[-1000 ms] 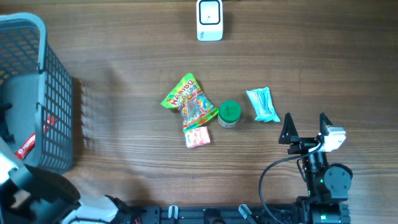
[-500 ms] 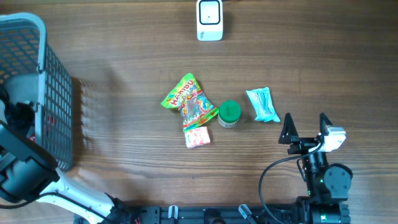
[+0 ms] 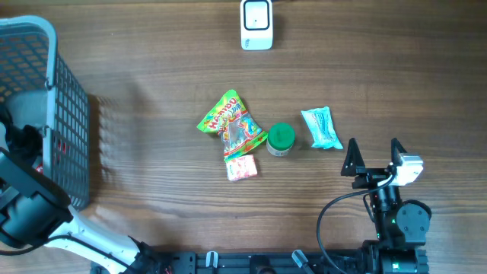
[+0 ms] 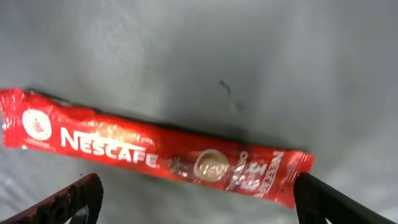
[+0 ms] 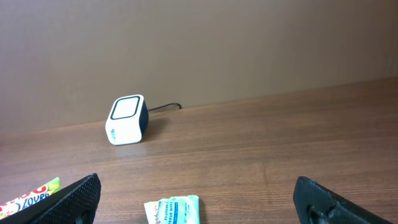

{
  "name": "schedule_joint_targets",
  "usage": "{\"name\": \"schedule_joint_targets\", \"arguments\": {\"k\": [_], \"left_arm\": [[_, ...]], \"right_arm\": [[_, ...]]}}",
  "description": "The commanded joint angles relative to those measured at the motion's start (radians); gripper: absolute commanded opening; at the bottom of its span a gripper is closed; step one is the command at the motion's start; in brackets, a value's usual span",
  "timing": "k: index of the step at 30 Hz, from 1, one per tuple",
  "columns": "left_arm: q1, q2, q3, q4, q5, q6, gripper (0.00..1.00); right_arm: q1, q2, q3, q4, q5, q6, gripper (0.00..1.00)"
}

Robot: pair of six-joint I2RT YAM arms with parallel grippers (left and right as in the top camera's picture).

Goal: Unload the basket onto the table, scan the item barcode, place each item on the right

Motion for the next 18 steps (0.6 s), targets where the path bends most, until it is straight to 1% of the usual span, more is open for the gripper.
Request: {"name": "schedule_joint_targets", "arguments": {"k": [1,2,7,15,16,17,18], "left_arm": [[0.007,0.041,-0.004,-0.029,0.011,0.016,0.96],[0.007,0.06,-0.005,-0.032,0.01,0.016,1.0],[0.007,0.097,-0.005,0.006,-0.05,0.017,1.0],[0.007,0.098,-0.005,0.044,-0.054,0.017,0.99],[0.007,0.099,-0.005,0.049,-0.074,0.017,0.93],[0.007,0.101,-0.005,0.052,-0.105,0.017,0.83],[0.007,0.108,-0.005,0.055,-0.145,0.016,0.7]], "right_arm": [[0.008,-0.003,-0.001,0.003,0.011,0.01,1.0],[0.008,-0.003,-0.001,0.003,0.011,0.01,1.0],[0.008,-0.003,-0.001,0.003,0.011,0.01,1.0],[0.008,-0.003,-0.001,0.003,0.011,0.01,1.0],[0.008,-0.003,-0.001,0.003,0.011,0.01,1.0],[0.008,-0.003,-0.001,0.003,0.011,0.01,1.0],[0.008,-0.003,-0.001,0.003,0.011,0.01,1.0]]}}
